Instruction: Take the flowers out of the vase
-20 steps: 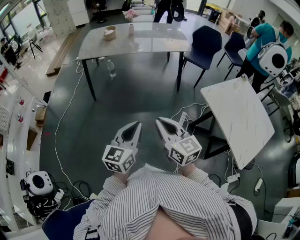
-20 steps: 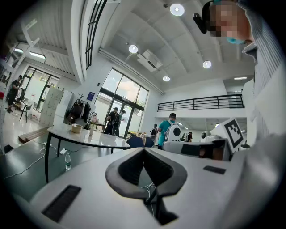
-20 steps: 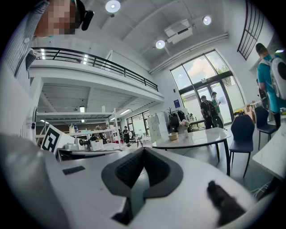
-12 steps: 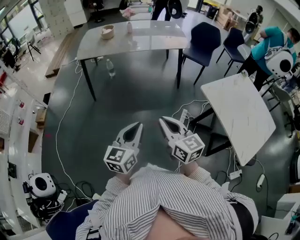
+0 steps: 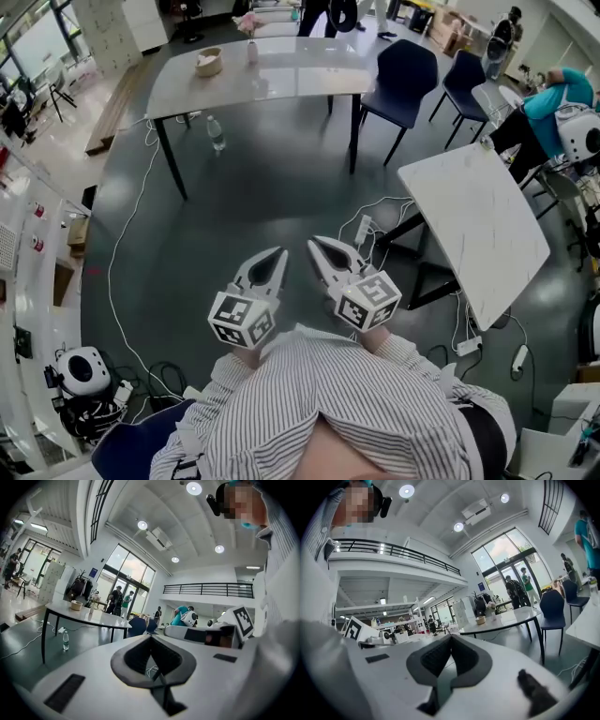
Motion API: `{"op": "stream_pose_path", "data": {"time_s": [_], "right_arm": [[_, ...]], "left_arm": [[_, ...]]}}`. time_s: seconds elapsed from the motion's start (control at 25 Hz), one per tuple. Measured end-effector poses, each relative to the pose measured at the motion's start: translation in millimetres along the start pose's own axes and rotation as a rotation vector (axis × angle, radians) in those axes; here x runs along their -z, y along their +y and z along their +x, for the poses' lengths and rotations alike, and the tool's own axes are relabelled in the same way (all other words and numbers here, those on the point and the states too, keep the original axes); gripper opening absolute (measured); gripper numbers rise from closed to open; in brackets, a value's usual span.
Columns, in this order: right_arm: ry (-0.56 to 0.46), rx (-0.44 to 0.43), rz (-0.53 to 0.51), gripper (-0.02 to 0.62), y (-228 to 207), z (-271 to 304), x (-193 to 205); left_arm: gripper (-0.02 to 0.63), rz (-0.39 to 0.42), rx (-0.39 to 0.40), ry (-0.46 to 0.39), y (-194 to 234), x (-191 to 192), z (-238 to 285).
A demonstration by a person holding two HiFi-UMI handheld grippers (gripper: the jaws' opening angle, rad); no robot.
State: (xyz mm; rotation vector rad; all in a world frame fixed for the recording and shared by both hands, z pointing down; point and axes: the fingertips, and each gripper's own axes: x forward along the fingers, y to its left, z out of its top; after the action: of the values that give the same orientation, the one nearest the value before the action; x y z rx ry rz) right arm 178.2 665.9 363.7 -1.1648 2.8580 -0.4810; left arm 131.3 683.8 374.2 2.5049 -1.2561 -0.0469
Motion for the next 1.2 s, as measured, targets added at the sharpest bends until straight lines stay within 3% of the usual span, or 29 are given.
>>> {"op": "stream_pose_path", "data": {"time_s": [0.24,0.6,1.0,1.2], "right_arm": [[0.060,-0.072,-0.013,0.014,1.2,-3.3,14.1],[0.096,-0.078,0.000,0.014,-17.3,-34.2,28.2],[0.095,-0.045,0.033,0.015,-43.2,-10.4,29.6],[0.062,-0.029,0.013,0.015,-67.9,35.7,11.3]], "left_arm": [[0.012,0.012,-0.028,-0.033,-6.3,-1.4,14.3],[0.012,-0.029,-0.048,-0.006,-37.4,29.6,26.8],[0.012,-0.025,-0.053,0.037,-12.5,33.6,48.4],[0.012,-0.007,-0.023,0.029,27.6,13.4,79.5]]}}
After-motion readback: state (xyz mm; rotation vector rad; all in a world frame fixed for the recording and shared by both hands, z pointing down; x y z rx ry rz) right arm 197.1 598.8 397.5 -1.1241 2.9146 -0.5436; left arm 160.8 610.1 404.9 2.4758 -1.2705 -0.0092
